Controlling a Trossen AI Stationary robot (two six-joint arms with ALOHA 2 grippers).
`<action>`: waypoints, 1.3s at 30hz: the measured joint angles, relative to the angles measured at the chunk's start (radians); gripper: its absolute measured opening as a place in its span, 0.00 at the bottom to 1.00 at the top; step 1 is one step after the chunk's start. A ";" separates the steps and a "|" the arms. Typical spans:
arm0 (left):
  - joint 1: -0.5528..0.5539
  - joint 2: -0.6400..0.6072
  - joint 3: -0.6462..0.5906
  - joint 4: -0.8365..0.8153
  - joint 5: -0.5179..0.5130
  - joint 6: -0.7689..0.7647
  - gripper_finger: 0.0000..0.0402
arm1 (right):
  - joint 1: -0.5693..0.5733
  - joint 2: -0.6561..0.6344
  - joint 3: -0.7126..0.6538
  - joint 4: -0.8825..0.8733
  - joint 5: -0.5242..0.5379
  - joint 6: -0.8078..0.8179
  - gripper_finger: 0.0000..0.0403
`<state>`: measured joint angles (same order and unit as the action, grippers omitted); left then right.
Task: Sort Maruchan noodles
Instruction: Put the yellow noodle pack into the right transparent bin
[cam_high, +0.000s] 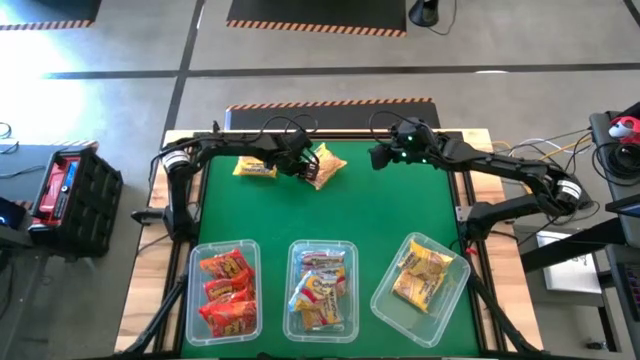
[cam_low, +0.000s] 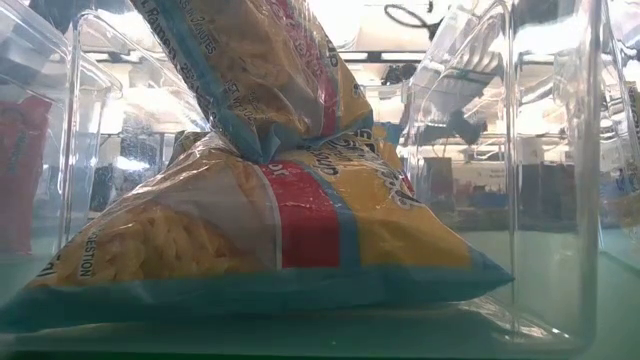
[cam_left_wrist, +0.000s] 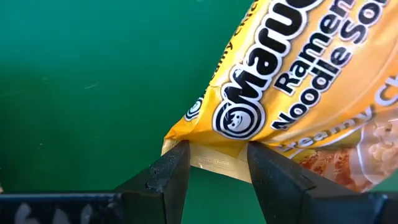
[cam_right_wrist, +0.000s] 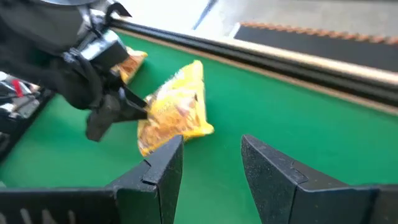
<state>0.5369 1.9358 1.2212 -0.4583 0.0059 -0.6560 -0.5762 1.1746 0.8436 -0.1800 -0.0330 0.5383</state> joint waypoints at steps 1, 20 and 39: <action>0.000 0.000 -0.004 0.008 0.000 -0.002 0.36 | 0.000 0.014 0.000 0.000 0.000 0.009 0.38; -0.062 0.095 0.063 0.081 0.030 0.020 0.36 | 0.002 0.282 0.000 0.125 -0.155 0.123 0.38; -0.139 0.090 0.379 -0.207 0.113 0.389 0.36 | -0.045 0.269 0.001 0.133 -0.150 0.089 0.38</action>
<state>0.3976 2.0259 1.6003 -0.6653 0.1188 -0.2671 -0.6210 1.4441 0.8444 -0.0467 -0.1825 0.6271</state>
